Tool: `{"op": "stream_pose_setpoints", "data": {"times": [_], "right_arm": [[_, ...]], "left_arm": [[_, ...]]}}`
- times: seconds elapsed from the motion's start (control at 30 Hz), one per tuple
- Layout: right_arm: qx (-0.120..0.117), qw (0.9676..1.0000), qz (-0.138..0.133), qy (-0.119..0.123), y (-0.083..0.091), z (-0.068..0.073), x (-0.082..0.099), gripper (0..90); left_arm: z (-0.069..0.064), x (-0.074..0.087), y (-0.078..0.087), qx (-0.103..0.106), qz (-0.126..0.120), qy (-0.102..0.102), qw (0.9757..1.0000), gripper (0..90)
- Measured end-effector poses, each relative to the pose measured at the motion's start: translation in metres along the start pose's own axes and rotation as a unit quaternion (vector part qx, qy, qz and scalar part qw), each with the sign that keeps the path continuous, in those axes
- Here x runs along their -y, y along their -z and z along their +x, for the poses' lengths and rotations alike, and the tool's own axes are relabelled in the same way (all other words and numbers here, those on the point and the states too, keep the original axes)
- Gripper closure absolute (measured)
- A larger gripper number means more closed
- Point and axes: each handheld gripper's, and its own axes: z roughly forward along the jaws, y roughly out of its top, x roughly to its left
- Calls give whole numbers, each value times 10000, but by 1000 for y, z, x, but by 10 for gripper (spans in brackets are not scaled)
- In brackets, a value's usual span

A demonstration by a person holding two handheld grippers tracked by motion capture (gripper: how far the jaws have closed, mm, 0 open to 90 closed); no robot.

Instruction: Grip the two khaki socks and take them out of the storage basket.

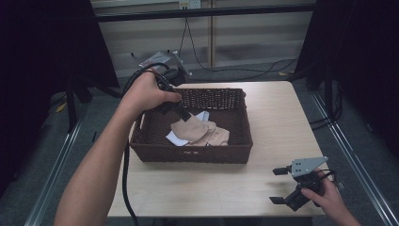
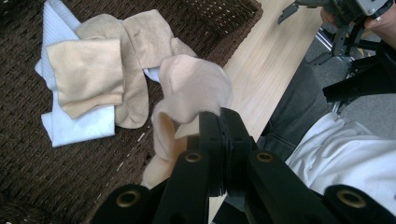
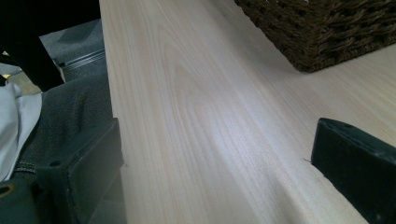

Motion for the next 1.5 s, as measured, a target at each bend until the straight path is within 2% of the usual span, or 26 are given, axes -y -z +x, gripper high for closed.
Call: {"op": "stream_pose_setpoints", "data": {"times": [0.47, 0.6, 0.73, 0.77, 0.97, 1.5], "right_arm": [[-3, 10000, -8, -5, 0, 0, 0, 14], [-10, 10000, -25, 6, 0, 0, 0, 15], [-5, 10000, -7, 3, 0, 0, 0, 15], [-1, 10000, -5, 5, 0, 0, 0, 15], [-5, 10000, -22, -5, 1, 0, 0, 15], [0, 10000, -8, 1, 0, 0, 0, 15]], "left_arm": [[-9, 4, -3, 152, 57, -219, 9996, 893], [-11, 7, -6, 174, 66, -201, 9996, 893], [-13, 11, -10, 177, 80, -256, 9995, 892], [-14, 12, -13, 183, 99, -323, 9993, 892], [-19, 16, -17, 228, 90, -334, 9991, 891], [-31, 21, -37, 376, 162, -576, 9975, 892]]}}
